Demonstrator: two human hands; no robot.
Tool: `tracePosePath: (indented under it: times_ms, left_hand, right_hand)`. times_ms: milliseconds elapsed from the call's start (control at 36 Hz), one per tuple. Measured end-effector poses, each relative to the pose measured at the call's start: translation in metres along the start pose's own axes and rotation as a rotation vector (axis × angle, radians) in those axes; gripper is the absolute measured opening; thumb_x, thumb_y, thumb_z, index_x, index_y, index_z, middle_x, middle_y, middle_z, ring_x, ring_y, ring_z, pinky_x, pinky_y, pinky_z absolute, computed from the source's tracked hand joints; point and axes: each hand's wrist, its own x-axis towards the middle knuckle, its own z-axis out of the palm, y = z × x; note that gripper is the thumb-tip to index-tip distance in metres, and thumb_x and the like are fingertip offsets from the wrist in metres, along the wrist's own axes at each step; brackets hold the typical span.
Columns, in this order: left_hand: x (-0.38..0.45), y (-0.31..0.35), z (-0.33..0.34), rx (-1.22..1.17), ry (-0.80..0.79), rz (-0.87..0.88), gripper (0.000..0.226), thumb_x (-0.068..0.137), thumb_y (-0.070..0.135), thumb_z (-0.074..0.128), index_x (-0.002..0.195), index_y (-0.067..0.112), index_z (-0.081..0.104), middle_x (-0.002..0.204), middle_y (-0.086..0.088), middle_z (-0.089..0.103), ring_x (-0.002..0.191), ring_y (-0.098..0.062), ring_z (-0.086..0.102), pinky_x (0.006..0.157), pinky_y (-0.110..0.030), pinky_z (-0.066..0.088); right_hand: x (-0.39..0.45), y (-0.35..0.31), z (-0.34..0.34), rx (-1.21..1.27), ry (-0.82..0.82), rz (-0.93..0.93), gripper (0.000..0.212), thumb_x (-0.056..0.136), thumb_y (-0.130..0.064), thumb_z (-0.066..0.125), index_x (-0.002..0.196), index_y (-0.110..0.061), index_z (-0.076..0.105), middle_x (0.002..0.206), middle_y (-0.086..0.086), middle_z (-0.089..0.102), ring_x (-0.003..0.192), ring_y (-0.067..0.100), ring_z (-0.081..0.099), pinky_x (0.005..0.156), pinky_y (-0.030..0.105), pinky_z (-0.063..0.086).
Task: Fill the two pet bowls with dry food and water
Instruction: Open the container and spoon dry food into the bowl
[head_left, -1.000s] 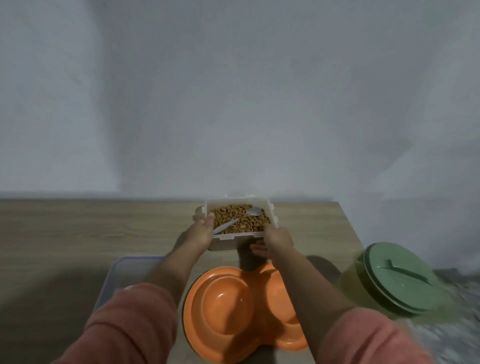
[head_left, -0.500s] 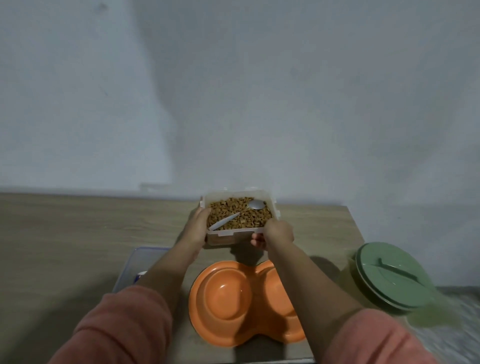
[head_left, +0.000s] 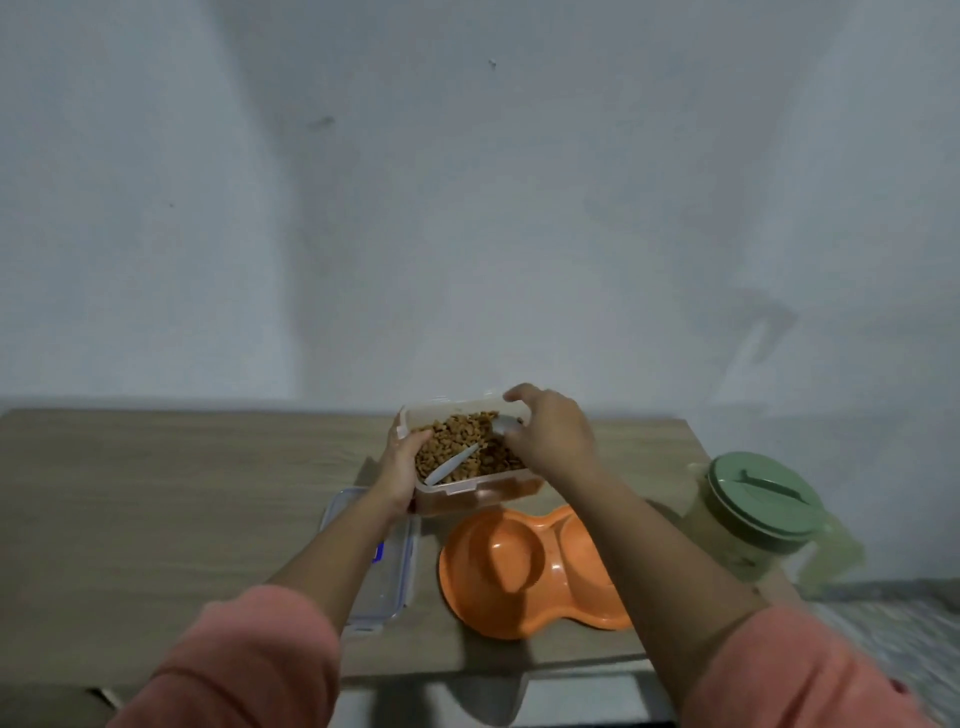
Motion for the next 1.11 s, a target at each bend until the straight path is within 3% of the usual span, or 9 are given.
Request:
tracePosePath:
  times_ms: [111,250,361,444,667,806,972,1028,1111]
  left_hand:
    - [-0.005,-0.005,-0.013,0.004,-0.041,0.019,0.038,0.096,0.025,0.047,0.126,0.003,0.051,0.115,-0.024,0.065,0.084,-0.027,0.064,0.065,-0.030,0.050]
    - [-0.019,-0.005,-0.020,0.000,-0.130,0.083,0.018,0.099,0.011,0.039,0.112,0.007,0.052,0.091,-0.015,0.063,0.060,-0.012,0.068,0.047,-0.017,0.052]
    - [-0.025,-0.006,-0.027,0.061,-0.161,0.120,0.032,0.100,0.016,0.039,0.131,0.011,0.043,0.115,-0.020,0.060,0.088,-0.024,0.063,0.061,-0.023,0.049]
    - [-0.027,-0.007,-0.031,0.100,-0.168,0.090,0.042,0.101,0.028,0.038,0.141,0.013,0.040,0.126,-0.021,0.059,0.102,-0.029,0.060,0.064,-0.025,0.048]
    - [-0.025,-0.004,-0.032,0.013,-0.176,0.077,0.042,0.100,0.028,0.039,0.139,0.010,0.041,0.123,-0.023,0.059,0.090,-0.025,0.062,0.063,-0.030,0.048]
    - [-0.017,-0.006,-0.029,0.037,-0.128,0.065,0.052,0.098,0.033,0.044,0.147,0.019,0.030,0.131,-0.020,0.054,0.117,-0.037,0.055,0.075,-0.034,0.051]
    - [-0.009,-0.006,-0.028,0.037,-0.116,0.044,0.054,0.097,0.037,0.045,0.147,0.022,0.031,0.138,-0.017,0.052,0.125,-0.037,0.051,0.105,-0.055,0.041]
    - [0.001,-0.013,-0.031,0.048,-0.102,0.034,0.063,0.091,0.048,0.050,0.146,0.025,0.031,0.138,-0.016,0.052,0.125,-0.036,0.052,0.106,-0.055,0.040]
    - [0.005,-0.013,-0.031,0.038,-0.098,0.018,0.077,0.080,0.058,0.052,0.146,0.026,0.029,0.139,-0.014,0.052,0.126,-0.035,0.051,0.106,-0.052,0.041]
  right_hand:
    - [-0.014,-0.030,0.017,-0.120,-0.202,-0.224,0.042,0.079,-0.013,0.060,0.116,-0.031,0.067,0.115,0.005,0.064,0.108,0.023,0.060,0.088,0.030,0.051]
    - [-0.027,-0.046,0.033,-0.179,-0.267,-0.306,0.033,0.080,-0.012,0.061,0.104,-0.031,0.073,0.112,-0.003,0.069,0.104,0.018,0.062,0.086,0.030,0.052]
    - [-0.034,-0.052,0.040,-0.231,-0.259,-0.354,0.032,0.084,-0.014,0.059,0.110,-0.030,0.069,0.116,0.000,0.064,0.106,0.020,0.061,0.087,0.036,0.053]
    - [-0.037,-0.053,0.046,-0.242,-0.210,-0.375,0.034,0.087,-0.014,0.057,0.118,-0.026,0.063,0.117,0.002,0.061,0.106,0.021,0.060,0.087,0.038,0.052]
    - [-0.042,-0.046,0.047,-0.145,-0.056,-0.415,0.025,0.094,-0.020,0.047,0.118,-0.019,0.053,0.117,0.003,0.059,0.105,0.023,0.057,0.086,0.036,0.049]
    - [-0.038,-0.041,0.041,-0.118,0.093,-0.396,0.024,0.097,-0.030,0.046,0.114,-0.014,0.049,0.112,0.005,0.059,0.096,0.028,0.059,0.077,0.035,0.044]
    - [-0.034,-0.032,0.040,0.001,0.340,-0.312,0.036,0.097,-0.029,0.030,0.105,-0.002,0.053,0.094,0.015,0.058,0.075,0.034,0.056,0.061,0.036,0.035]
    - [-0.032,-0.028,0.041,0.071,0.416,-0.273,0.044,0.093,-0.032,0.022,0.098,-0.001,0.053,0.087,0.013,0.056,0.071,0.031,0.052,0.059,0.031,0.032]
    - [-0.030,-0.021,0.041,0.185,0.496,-0.165,0.031,0.098,-0.020,0.030,0.095,-0.001,0.054,0.082,0.013,0.057,0.071,0.027,0.053,0.061,0.032,0.035]
